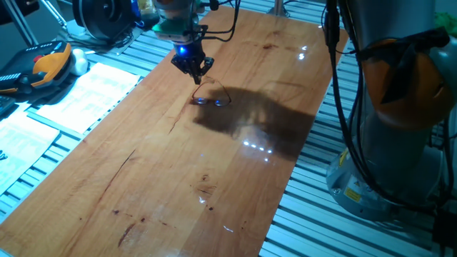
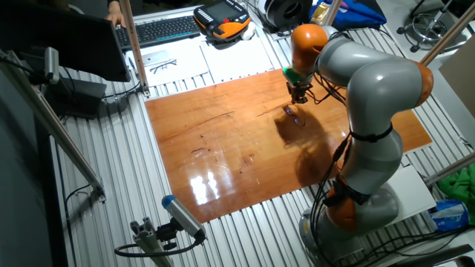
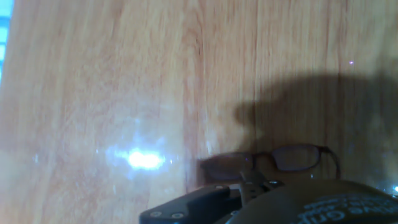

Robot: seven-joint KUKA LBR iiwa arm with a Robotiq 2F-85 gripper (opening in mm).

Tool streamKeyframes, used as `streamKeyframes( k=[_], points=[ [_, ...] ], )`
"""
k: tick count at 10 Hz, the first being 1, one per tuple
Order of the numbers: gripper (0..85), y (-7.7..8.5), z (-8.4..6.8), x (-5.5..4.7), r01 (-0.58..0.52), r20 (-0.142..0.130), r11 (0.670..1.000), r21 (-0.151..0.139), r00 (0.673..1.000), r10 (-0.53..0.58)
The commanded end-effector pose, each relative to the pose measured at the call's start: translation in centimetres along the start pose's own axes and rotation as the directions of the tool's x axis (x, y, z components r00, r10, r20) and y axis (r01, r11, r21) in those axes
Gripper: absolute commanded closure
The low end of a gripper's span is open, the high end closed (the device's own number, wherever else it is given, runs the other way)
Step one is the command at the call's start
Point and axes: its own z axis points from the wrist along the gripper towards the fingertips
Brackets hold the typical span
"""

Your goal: Unfold the leg of the glasses (with one hand)

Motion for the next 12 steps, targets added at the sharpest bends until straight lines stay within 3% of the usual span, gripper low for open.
streamKeyframes(
  k=[1, 2, 3, 7, 10, 12],
  points=[
    [85.0, 0.1, -0.2, -0.9, -0.001, -0.023, 1.0, -0.004, 1.0, 0.001],
    [85.0, 0.1, -0.1, -1.7, 0.007, -0.032, 1.0, -0.005, 0.999, -0.007],
    [85.0, 0.2, 0.3, -2.1, 0.014, -0.025, 1.0, -0.012, 1.0, -0.015],
    [85.0, 1.9, 2.9, -2.4, 0.025, 0.003, 1.0, 0.013, 1.0, -0.025],
    [85.0, 2.6, 4.7, -1.4, 0.025, 0.005, 0.999, 0.021, 1.0, -0.025],
    [85.0, 2.4, 5.0, -0.4, 0.021, 0.013, 0.999, 0.026, 1.0, -0.022]
  ],
)
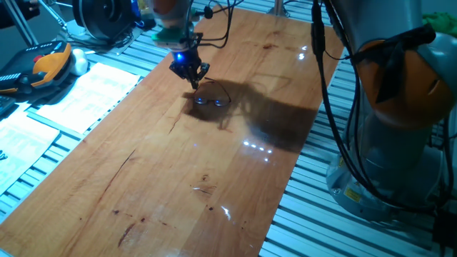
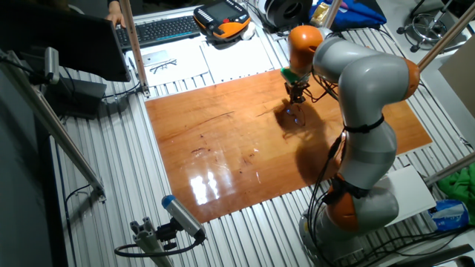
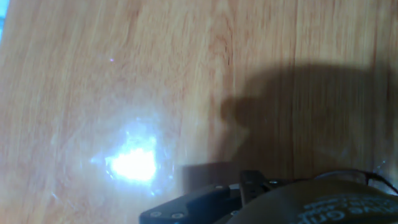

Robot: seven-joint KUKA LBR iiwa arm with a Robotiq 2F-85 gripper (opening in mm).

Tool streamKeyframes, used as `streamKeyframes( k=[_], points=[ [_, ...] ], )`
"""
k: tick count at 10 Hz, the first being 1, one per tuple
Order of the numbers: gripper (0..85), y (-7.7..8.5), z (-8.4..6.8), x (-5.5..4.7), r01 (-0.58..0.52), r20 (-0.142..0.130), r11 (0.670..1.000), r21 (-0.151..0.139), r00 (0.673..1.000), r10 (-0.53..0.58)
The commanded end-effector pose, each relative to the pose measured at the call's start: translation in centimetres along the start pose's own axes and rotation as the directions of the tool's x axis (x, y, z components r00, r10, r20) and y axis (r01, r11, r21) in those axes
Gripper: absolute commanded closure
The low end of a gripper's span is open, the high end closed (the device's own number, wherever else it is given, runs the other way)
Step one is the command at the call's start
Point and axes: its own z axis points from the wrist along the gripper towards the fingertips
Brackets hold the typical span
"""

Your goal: Unfold the leg of the glasses (with one hand)

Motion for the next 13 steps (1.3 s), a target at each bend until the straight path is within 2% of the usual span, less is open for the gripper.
streamKeyframes(
  k=[1, 4, 7, 11, 13],
  points=[
    [85.0, -0.1, 0.0, 0.2, 0.0, 0.003, 1.0, 0.001, 1.0, 0.0],
    [85.0, -0.4, 0.0, 1.1, -0.004, 0.017, 1.0, 0.002, 1.0, 0.004],
    [85.0, -1.1, -1.0, 1.5, -0.004, 0.016, 1.0, 0.008, 1.0, 0.004],
    [85.0, -1.9, -0.6, 3.2, -0.021, 0.036, 1.0, -0.002, 0.999, 0.021],
    [85.0, -2.4, -1.0, 3.5, -0.027, 0.035, 1.0, -0.004, 0.999, 0.027]
  ],
)
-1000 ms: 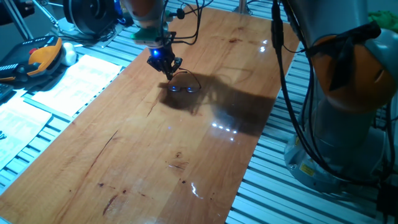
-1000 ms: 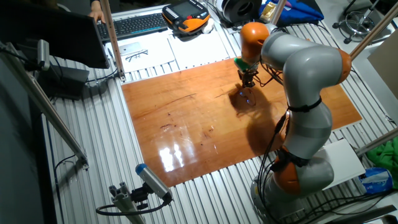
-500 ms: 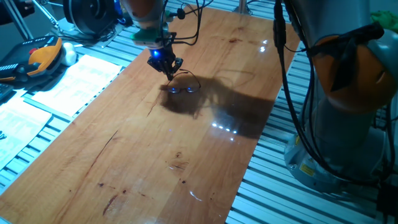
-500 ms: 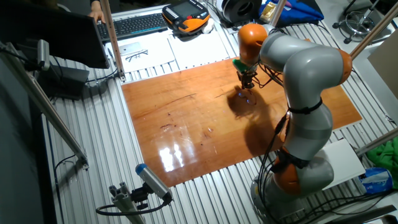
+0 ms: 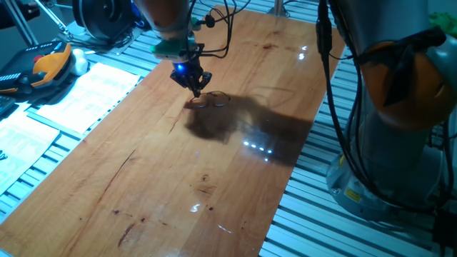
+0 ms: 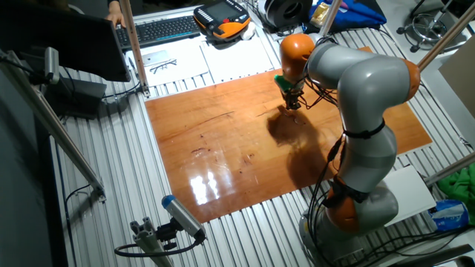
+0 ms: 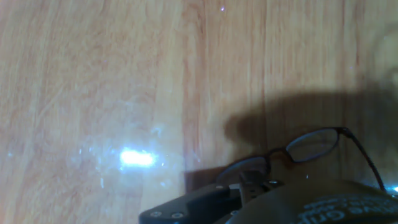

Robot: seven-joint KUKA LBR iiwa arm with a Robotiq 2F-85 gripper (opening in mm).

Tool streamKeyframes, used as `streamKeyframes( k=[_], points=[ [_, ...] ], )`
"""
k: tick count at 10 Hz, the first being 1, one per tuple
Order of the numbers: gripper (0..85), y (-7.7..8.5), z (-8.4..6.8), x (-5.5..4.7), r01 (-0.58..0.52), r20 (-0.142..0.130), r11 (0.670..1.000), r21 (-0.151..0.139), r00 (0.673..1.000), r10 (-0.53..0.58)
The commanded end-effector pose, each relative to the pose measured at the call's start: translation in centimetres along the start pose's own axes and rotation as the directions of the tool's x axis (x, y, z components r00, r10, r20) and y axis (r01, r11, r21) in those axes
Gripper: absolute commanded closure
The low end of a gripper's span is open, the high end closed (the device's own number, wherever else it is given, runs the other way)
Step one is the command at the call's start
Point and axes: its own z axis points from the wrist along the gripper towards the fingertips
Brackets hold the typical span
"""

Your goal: Unfold the leg of the glasses (with one hand)

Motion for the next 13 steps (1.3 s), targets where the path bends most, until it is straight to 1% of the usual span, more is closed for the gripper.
streamKeyframes(
  k=[1, 3, 4, 5, 6, 8, 9, 10, 11, 13],
  points=[
    [85.0, -0.2, 0.0, 0.2, -0.002, -0.001, 1.0, -0.001, 1.0, 0.002],
    [85.0, -0.5, 0.5, 1.2, -0.013, 0.001, 1.0, -0.015, 1.0, 0.013],
    [85.0, -0.7, 0.7, 1.5, -0.016, 0.002, 1.0, -0.016, 1.0, 0.016],
    [85.0, -0.8, 0.7, 1.6, -0.02, 0.003, 1.0, -0.019, 1.0, 0.02],
    [85.0, -0.8, 0.8, 1.8, -0.022, -0.003, 0.999, -0.023, 1.0, 0.022],
    [85.0, -0.9, 1.3, 2.3, -0.02, -0.001, 0.999, -0.025, 1.0, 0.02],
    [85.0, -1.0, 1.6, 2.7, -0.011, 0.006, 1.0, -0.027, 1.0, 0.011],
    [85.0, -1.3, 2.1, 3.3, -0.004, 0.019, 1.0, -0.031, 1.0, 0.004],
    [85.0, -1.4, 2.4, 3.6, -0.001, 0.021, 0.999, -0.032, 1.0, 0.001],
    [85.0, -1.4, 3.0, 4.0, 0.001, 0.021, 0.999, -0.037, 1.0, 0.0]
  ],
)
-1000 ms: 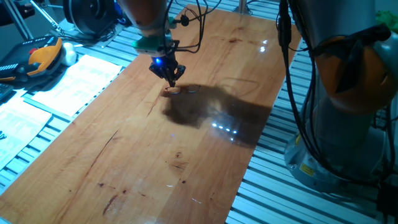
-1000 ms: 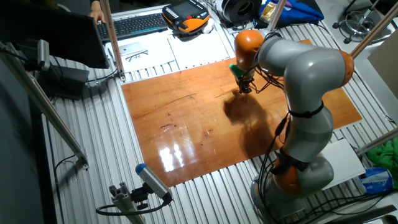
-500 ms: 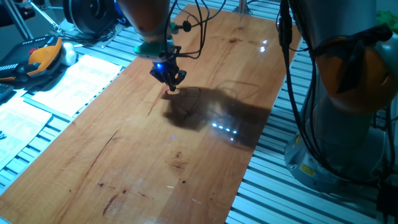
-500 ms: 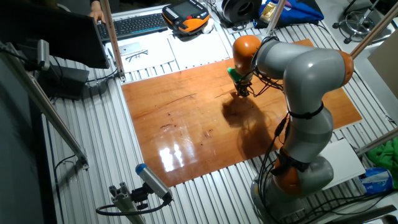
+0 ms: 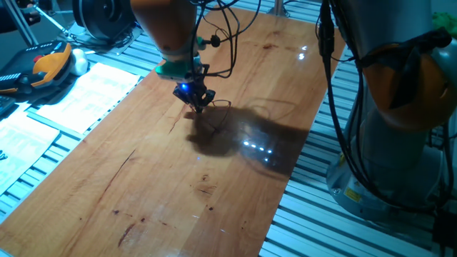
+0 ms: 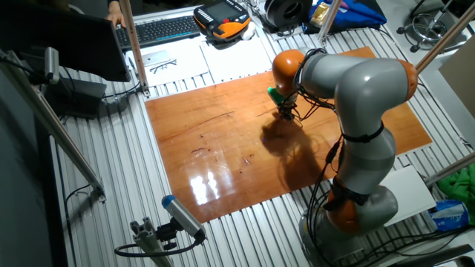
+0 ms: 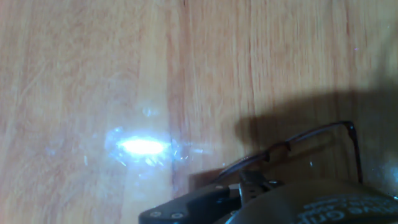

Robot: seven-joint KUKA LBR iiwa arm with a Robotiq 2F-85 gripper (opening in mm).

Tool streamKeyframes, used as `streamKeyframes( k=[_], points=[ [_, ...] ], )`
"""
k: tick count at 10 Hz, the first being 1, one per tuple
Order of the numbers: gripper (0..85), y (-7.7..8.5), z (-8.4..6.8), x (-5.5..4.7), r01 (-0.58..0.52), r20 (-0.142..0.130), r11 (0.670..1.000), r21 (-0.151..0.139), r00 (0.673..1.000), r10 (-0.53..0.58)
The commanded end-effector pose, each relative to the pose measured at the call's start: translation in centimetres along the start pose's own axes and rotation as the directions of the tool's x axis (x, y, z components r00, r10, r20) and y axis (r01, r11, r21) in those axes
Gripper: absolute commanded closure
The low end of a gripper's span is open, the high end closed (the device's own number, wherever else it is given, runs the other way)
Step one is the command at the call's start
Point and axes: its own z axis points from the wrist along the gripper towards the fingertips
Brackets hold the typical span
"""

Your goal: Unfold the leg of the glasses (with one hand)

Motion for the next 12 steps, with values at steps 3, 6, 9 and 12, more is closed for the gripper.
streamKeyframes(
  k=[3, 6, 9, 12],
  points=[
    [85.0, 0.0, 0.2, 0.2, -0.011, -0.009, 1.0, -0.012, 1.0, 0.011],
    [85.0, 0.4, -0.2, 0.9, -0.061, -0.066, 0.998, -0.035, 0.996, 0.059],
    [85.0, 0.8, -0.4, 1.6, -0.07, -0.048, 0.997, -0.031, 0.997, 0.068],
    [85.0, -0.1, 0.3, 2.4, -0.014, 0.02, 1.0, -0.021, 1.0, 0.014]
  ],
)
